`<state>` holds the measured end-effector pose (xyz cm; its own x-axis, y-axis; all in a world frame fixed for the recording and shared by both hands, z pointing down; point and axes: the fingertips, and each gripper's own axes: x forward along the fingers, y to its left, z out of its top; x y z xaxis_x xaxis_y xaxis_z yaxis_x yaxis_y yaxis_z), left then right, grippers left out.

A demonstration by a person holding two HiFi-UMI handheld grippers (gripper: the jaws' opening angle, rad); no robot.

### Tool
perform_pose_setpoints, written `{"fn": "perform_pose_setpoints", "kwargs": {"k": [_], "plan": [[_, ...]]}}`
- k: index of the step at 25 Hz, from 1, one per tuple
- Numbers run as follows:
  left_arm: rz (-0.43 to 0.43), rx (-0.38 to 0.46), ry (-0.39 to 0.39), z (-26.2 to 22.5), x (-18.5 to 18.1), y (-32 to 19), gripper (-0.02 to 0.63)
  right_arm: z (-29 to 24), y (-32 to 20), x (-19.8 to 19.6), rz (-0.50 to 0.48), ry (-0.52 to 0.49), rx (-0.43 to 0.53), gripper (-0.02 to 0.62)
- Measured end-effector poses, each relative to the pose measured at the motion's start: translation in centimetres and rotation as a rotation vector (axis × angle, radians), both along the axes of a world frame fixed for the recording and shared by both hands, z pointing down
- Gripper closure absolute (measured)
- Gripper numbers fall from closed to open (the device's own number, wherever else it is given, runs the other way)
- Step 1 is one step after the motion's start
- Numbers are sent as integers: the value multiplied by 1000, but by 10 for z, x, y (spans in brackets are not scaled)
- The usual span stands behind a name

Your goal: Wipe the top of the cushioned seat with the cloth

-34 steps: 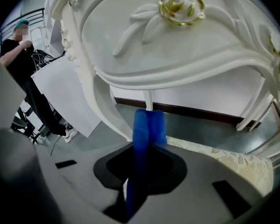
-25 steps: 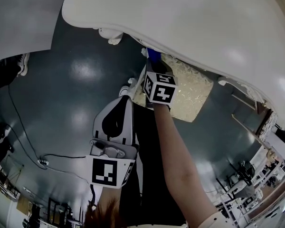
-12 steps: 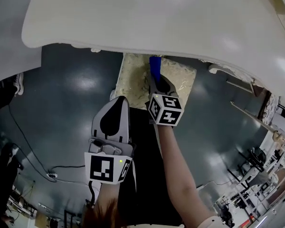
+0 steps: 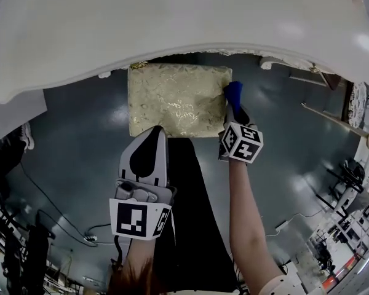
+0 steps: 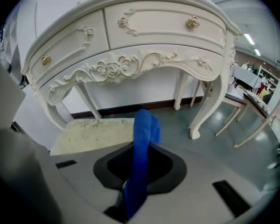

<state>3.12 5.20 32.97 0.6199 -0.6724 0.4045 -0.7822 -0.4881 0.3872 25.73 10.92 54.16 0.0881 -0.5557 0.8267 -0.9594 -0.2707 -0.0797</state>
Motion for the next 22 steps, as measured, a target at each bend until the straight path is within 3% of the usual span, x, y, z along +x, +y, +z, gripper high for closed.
{"fn": "perform_pose_setpoints", "kwargs": {"k": [9,22], "plan": [[21,-5,-11,3,13,3,607,36,22,26,-17,28,-125,534],[-13,-11,-9,3,4,1,607,44,11,9,-34,2,-142,534]]}}
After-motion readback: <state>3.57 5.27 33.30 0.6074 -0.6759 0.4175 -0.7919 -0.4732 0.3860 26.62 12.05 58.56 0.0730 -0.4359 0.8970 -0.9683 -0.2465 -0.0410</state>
